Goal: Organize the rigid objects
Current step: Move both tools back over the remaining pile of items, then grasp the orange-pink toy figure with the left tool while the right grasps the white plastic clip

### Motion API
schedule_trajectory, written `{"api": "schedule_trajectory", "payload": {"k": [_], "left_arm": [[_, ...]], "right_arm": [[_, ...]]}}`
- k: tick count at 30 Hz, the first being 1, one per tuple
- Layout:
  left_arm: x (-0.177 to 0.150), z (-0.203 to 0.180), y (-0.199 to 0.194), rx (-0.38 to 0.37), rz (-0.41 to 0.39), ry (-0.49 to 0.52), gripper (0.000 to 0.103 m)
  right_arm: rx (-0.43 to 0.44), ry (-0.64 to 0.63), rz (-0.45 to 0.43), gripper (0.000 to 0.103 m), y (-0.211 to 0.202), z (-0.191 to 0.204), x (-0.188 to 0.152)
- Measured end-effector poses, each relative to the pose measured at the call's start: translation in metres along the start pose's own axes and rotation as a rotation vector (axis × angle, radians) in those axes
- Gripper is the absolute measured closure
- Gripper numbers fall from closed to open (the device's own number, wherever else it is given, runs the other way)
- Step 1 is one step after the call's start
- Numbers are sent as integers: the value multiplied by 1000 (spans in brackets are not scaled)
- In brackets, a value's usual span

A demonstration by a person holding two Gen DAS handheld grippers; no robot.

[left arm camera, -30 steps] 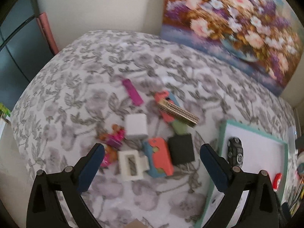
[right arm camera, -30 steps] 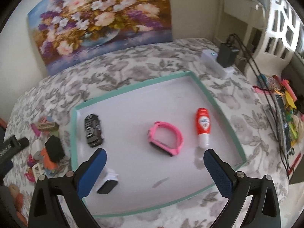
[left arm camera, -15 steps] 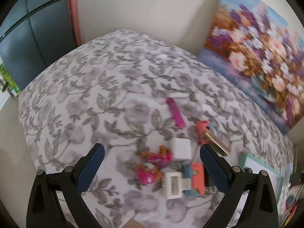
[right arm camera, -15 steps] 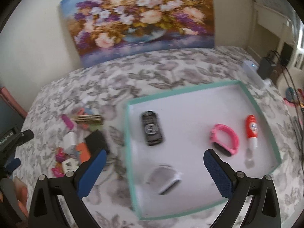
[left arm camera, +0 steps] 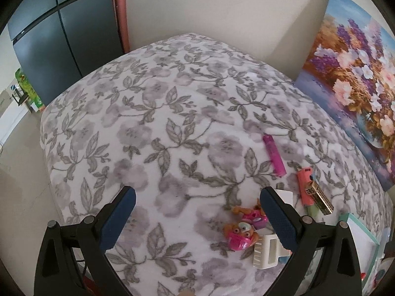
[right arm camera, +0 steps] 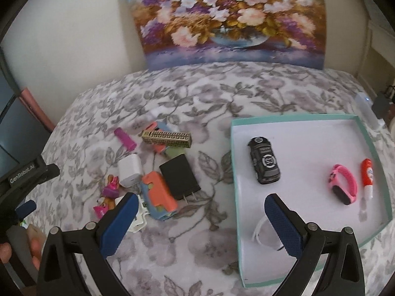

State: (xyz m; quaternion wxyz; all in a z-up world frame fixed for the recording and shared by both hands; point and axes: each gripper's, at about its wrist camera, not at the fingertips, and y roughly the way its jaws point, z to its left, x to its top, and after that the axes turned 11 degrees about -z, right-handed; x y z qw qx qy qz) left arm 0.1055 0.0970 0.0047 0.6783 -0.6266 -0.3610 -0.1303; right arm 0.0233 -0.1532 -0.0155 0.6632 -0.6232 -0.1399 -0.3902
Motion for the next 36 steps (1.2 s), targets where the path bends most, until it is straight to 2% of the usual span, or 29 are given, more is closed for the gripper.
{"api": "schedule_trajectory", "payload": {"k": [6,10,14,19,27,28,30,34,36], "left_arm": [[-5,-3,10,-60,35,-18,0],[-10,-12,17,-106,88,13,0],[-18,-21,27,-117,147,73,0],[-32,-33,47,-139,239,129,0],[-44,-44,67,-162,290,148,2],[-45,-45,69,-162,293,154,4],[-47,-47,72,-165,306,155,18],[-50,-49,74,-195,318,149,33],[-50,-50,72,-228,321,139,46]], "right_arm": [[42,46,37,0,8,-4,-2],[52,9,67,0,15,7,-5],[80,-47,87,0,23,23,-9],[66,-64,122,0,33,28,-15],[52,-54,145,0,38,24,-17],[52,-55,149,0,39,24,-18],[51,-56,152,0,40,23,-18],[45,-55,155,0,41,23,-19],[47,-53,156,0,41,22,-19]]}}
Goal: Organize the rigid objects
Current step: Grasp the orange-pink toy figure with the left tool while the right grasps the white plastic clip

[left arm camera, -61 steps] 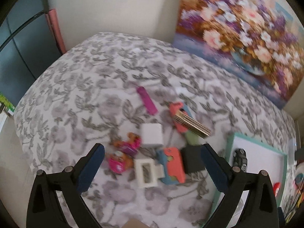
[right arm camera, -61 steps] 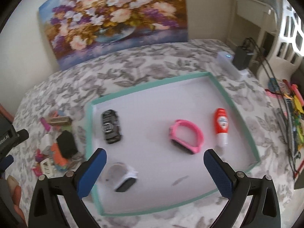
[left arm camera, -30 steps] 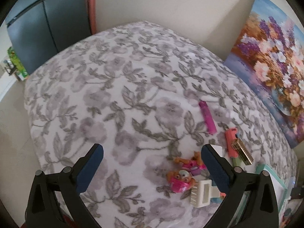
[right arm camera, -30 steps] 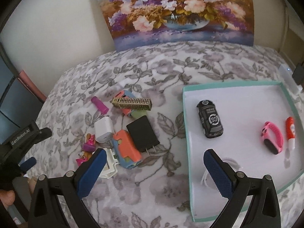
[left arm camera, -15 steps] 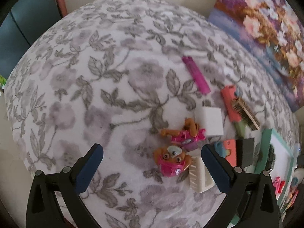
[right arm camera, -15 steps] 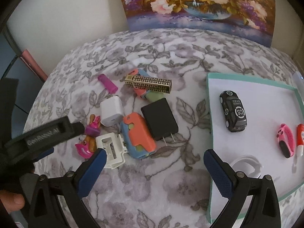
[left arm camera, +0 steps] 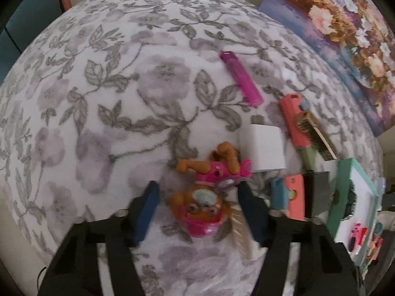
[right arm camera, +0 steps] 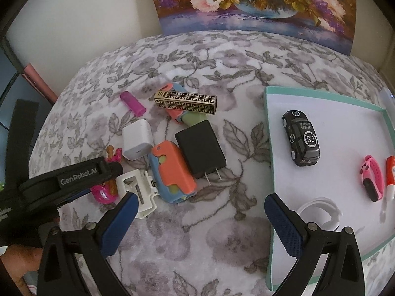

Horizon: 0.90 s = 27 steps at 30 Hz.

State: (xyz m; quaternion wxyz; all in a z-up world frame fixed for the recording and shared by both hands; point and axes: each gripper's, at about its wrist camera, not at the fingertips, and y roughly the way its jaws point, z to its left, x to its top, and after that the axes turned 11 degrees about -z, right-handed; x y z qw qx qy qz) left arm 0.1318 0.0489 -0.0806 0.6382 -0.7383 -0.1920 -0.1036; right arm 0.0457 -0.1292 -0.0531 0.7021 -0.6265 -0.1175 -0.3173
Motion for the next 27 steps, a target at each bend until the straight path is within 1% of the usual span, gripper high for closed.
{"api": "schedule_trajectory", "payload": {"k": [1,3,7,12,14,17,20,21,22,25,27], "left_arm": [[-1,-1,1,-10,6,-1,46],[-3,-3,3,-15,16,4,50],[-5,0,3,-38,22,-19,50],[-9,18,-5,-2,22,-38,50],[-10,26,-7,9,25,-54,50],[-12,40,-9,6,33,-95,50],[-11,52,-9,-3,34,-140,50],[-11,55,-10,-2,33,-146,50],[-10,58,-11,10,29,-149,50],[-8,63,-12,48,16,-140,50],[-8,62,-13,56,14,-140,50]], "right_arm": [[0,1,0,0,0,0,0],[0,3,0,0,0,0,0],[2,5,1,0,0,0,0],[20,-13,7,0,2,7,-1],[38,-27,8,0,2,13,-3],[80,-37,4,0,2,22,-6],[120,-41,9,7,5,31,-8],[127,-46,12,11,6,33,-9],[134,-52,18,16,8,37,-10],[158,-67,34,23,12,46,-13],[180,-69,43,25,14,50,-15]]}}
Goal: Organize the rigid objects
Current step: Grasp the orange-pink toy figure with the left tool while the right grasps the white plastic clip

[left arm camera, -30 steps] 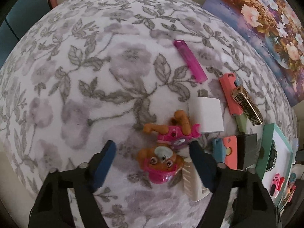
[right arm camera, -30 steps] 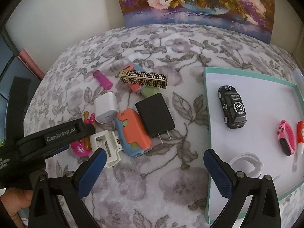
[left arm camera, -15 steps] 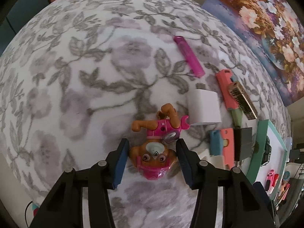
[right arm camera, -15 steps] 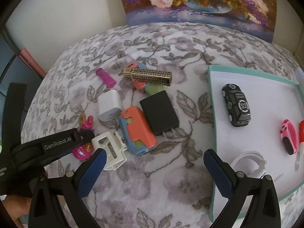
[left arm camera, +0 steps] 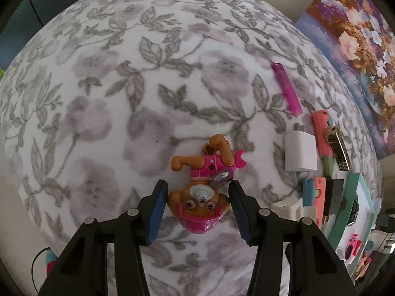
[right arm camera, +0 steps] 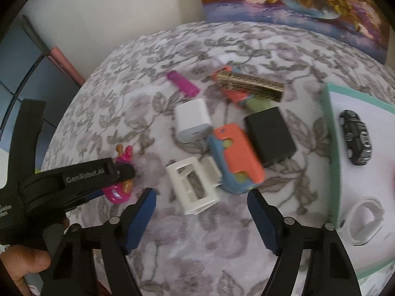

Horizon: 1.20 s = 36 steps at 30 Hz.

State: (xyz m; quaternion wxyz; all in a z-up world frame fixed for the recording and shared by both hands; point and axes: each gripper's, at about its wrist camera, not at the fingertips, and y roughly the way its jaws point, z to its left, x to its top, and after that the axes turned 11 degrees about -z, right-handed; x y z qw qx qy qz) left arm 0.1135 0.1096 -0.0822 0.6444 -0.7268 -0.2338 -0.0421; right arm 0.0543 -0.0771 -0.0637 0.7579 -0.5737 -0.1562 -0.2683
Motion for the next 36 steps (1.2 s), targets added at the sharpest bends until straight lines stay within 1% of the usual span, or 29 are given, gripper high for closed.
{"api": "schedule_trajectory", "payload": {"k": [3,5,8,10,11,12,15,19,27,30,36], "left_arm": [[0,-6,0,-10,4,-13,50],[0,0,-5,-19,6,-25,50],[-1,6,-8,-25,6,-46,50],[-1,12,-11,-24,2,-55,50],[-1,13,-12,-19,0,-57,50],[0,15,-13,-15,-3,-59,50],[0,18,-14,-16,-5,-65,50],[1,17,-12,-11,-6,-61,50],[3,14,-11,-3,-10,-52,50],[3,13,-10,-2,-7,-48,50],[3,8,-2,26,-10,-25,50]], "right_arm": [[33,19,23,27,7,4,-2],[40,21,32,31,11,6,-3],[44,20,48,38,18,9,-4],[67,22,56,45,21,11,-5],[76,20,56,46,21,13,-5],[81,14,54,47,22,15,-5],[58,2,43,47,24,18,-3],[35,33,35,47,31,14,1],[17,65,7,47,38,11,12],[6,49,13,46,45,15,13],[-24,12,8,46,50,20,12]]}}
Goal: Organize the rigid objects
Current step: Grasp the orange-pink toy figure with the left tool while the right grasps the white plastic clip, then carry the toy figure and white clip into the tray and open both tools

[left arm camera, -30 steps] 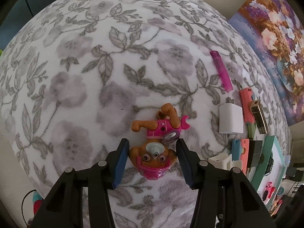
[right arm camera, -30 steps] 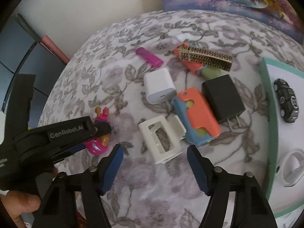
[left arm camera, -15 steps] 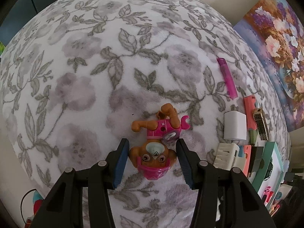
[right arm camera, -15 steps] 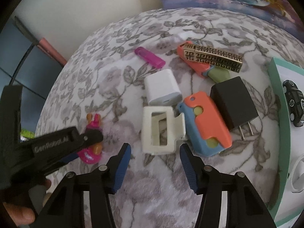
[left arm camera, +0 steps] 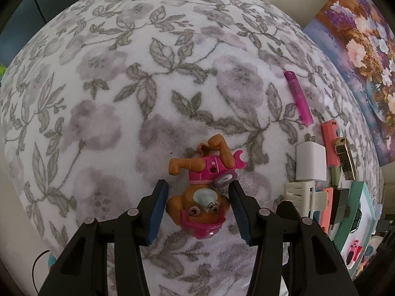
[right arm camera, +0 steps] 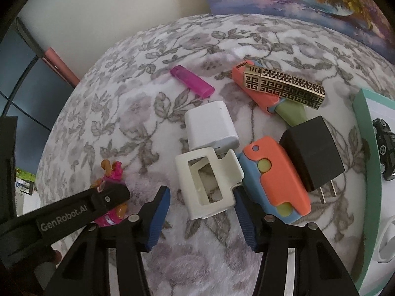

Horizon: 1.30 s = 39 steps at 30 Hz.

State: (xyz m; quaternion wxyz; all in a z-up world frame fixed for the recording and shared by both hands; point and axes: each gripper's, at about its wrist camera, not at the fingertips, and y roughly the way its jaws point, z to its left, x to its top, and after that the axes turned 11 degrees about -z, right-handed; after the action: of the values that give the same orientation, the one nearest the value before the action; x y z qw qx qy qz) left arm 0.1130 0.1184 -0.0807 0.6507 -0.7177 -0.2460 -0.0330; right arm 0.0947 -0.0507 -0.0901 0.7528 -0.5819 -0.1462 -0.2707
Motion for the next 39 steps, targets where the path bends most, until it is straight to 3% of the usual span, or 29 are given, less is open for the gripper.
{"api": "schedule_trajectory", "payload": {"k": [7,14,25,30,39], "left_arm": [[-2,-12,3,57,-21,66,50],[0,-11,-1,54,-43,59,54],[9,-32,-42,49,-159,81,57],[9,-39,-61,39,-219,99,57],[-11,-94,-89,-8,-279,207,57]], "right_arm": [[-14,12,2,61,-3,-6,0],[14,34,-12,61,-18,-11,5],[68,94,-117,61,-71,-31,23],[47,113,-165,61,-95,-43,30],[-27,167,-198,61,-120,-86,37]]}}
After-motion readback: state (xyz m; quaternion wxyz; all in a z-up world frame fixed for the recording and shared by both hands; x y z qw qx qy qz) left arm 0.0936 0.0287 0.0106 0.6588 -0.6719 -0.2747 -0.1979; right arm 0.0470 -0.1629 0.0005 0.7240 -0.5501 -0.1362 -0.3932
